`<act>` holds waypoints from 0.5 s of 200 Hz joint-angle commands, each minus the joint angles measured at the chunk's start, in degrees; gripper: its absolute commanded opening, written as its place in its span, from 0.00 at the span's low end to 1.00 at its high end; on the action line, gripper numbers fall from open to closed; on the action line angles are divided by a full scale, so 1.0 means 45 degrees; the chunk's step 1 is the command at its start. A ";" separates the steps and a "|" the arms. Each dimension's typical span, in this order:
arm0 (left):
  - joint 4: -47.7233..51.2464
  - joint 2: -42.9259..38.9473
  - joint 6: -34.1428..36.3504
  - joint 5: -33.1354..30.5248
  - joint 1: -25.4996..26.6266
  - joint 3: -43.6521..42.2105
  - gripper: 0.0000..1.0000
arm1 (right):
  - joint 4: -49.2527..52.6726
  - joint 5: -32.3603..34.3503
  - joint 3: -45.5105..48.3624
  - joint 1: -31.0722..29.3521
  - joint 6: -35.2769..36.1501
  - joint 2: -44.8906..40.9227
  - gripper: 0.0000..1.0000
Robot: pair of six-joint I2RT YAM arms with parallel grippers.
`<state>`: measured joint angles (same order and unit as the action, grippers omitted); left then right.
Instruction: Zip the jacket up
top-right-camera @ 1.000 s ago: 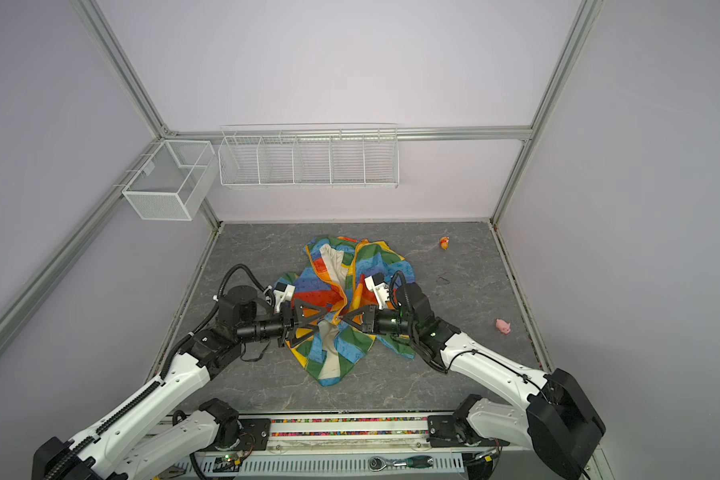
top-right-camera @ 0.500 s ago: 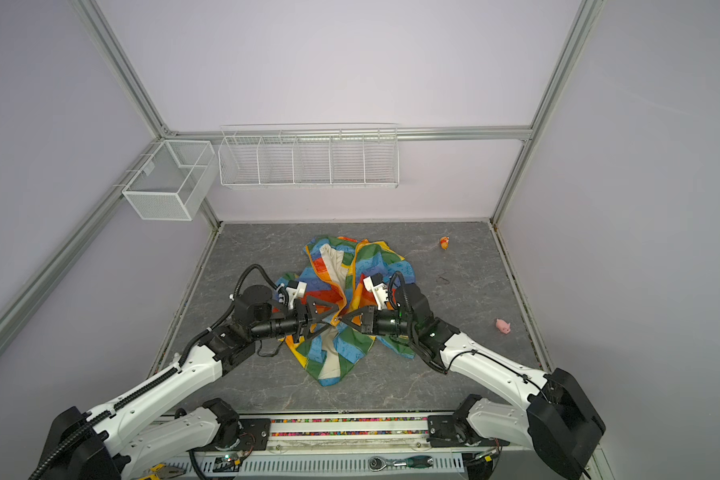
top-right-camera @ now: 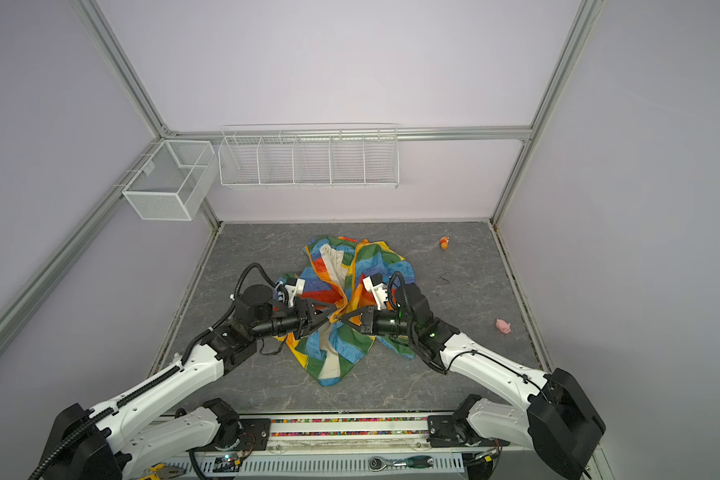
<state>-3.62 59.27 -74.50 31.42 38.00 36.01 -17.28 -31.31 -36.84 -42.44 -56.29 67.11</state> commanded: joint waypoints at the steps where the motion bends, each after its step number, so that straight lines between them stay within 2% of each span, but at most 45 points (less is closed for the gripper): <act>1: -0.0222 -0.0031 0.0052 0.0224 0.0091 -0.0033 0.18 | -0.0526 -0.0111 -0.0270 -0.0115 -0.0207 0.0174 0.06; 40: -0.0054 -0.0089 0.0105 0.0332 0.0104 0.0045 0.00 | -0.0811 -0.0417 -0.0309 -0.0086 -0.0524 0.0497 0.06; 55: 0.0011 -0.0106 0.0139 0.0349 0.0091 0.0064 0.00 | -0.1087 -0.0606 -0.0309 -0.0078 -0.0709 0.0679 0.06; 100: 0.0140 -0.0172 0.0200 0.0400 0.0099 0.0064 0.00 | -0.1864 -0.0874 -0.0231 -0.0063 -0.1103 0.0998 0.20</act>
<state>-1.93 59.22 -74.08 31.40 38.15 35.88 -21.34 -34.09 -36.93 -42.48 -59.90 71.33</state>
